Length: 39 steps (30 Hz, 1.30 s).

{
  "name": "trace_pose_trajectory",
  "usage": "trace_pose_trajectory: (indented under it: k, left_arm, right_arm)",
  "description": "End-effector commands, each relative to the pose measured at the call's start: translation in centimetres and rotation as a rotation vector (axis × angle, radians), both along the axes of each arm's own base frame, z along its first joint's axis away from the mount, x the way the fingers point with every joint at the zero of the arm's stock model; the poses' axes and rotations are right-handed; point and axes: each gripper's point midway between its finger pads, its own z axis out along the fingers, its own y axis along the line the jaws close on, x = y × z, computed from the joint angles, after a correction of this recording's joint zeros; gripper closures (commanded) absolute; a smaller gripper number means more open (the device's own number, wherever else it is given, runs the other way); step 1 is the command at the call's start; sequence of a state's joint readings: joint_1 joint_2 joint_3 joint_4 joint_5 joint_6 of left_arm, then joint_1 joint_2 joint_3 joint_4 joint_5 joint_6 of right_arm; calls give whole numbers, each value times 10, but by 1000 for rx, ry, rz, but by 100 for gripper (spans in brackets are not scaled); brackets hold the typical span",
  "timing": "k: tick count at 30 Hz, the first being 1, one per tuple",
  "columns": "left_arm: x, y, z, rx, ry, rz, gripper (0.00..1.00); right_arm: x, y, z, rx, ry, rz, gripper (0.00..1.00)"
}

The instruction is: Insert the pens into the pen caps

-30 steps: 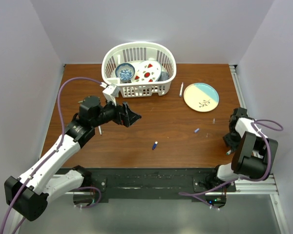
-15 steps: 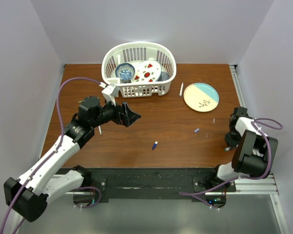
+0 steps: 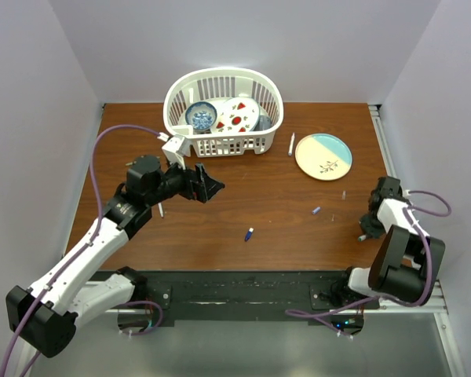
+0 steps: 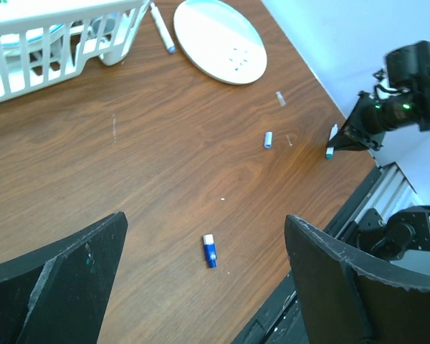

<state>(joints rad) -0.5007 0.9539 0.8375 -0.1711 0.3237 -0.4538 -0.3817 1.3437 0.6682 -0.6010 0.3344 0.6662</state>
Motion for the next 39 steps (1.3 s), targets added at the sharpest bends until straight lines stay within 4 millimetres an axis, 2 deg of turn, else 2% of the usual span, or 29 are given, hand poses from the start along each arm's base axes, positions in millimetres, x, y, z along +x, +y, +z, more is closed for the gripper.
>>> trace_pose_trajectory:
  k: [1, 5, 6, 8, 10, 13, 14, 15, 16, 17, 18, 20, 21, 24, 25, 28, 33, 35, 39]
  left_arm:
    - [7, 0, -3, 2, 47, 43, 5]
    - [9, -10, -15, -41, 111, 30, 7]
    - [10, -13, -17, -66, 138, 31, 7]
    - [9, -22, -25, -90, 185, 2, 8]
    - [12, -31, -21, -138, 201, -14, 11]
    - [23, -41, -18, -199, 208, -18, 13]
    - [27, -47, -17, -224, 205, -30, 13]
    - [31, -50, -15, -248, 214, -28, 13]
    - [34, -52, -15, -259, 223, -25, 14]
    - [41, -56, -18, -271, 229, -24, 15]
    - [44, -60, -16, -292, 241, -22, 16]
    - [51, -68, -15, -325, 234, -46, 18]
    - [54, -70, -15, -339, 235, -47, 19]
    - [62, -77, -23, -357, 250, -54, 21]
    - [62, -80, -32, -353, 273, -68, 21]
    - [56, -92, -29, -381, 253, -148, 22]
    - [44, -121, -23, -378, 207, -254, 23]
    - [44, -130, -33, -354, 227, -253, 25]
    - [39, -140, -35, -372, 234, -280, 40]
  right_arm:
    - [21, 17, 9, 56, -148, 90, 100]
    - [37, 23, 38, 28, -235, 167, 100]
    - [43, 32, 45, 23, -243, 216, 100]
    - [52, 36, 66, -37, -254, 266, 100]
    - [67, 58, 89, -70, -302, 357, 100]
    - [93, 102, 113, 3, -422, 506, 100]
    - [99, 123, 117, 48, -461, 577, 100]
    - [102, 159, 122, 146, -511, 701, 100]
    - [111, 179, 128, 193, -578, 769, 100]
    - [111, 197, 131, 248, -608, 828, 100]
    - [104, 230, 135, 348, -634, 923, 100]
    - [101, 260, 142, 399, -683, 1011, 100]
    - [90, 283, 145, 440, -691, 1084, 100]
    - [74, 317, 164, 494, -782, 1181, 100]
    - [71, 324, 175, 501, -832, 1207, 100]
    - [57, 345, 188, 535, -881, 1291, 100]
    - [47, 359, 190, 563, -870, 1336, 100]
    - [44, 362, 193, 570, -882, 1346, 100]
    - [38, 368, 196, 594, -888, 1361, 100]
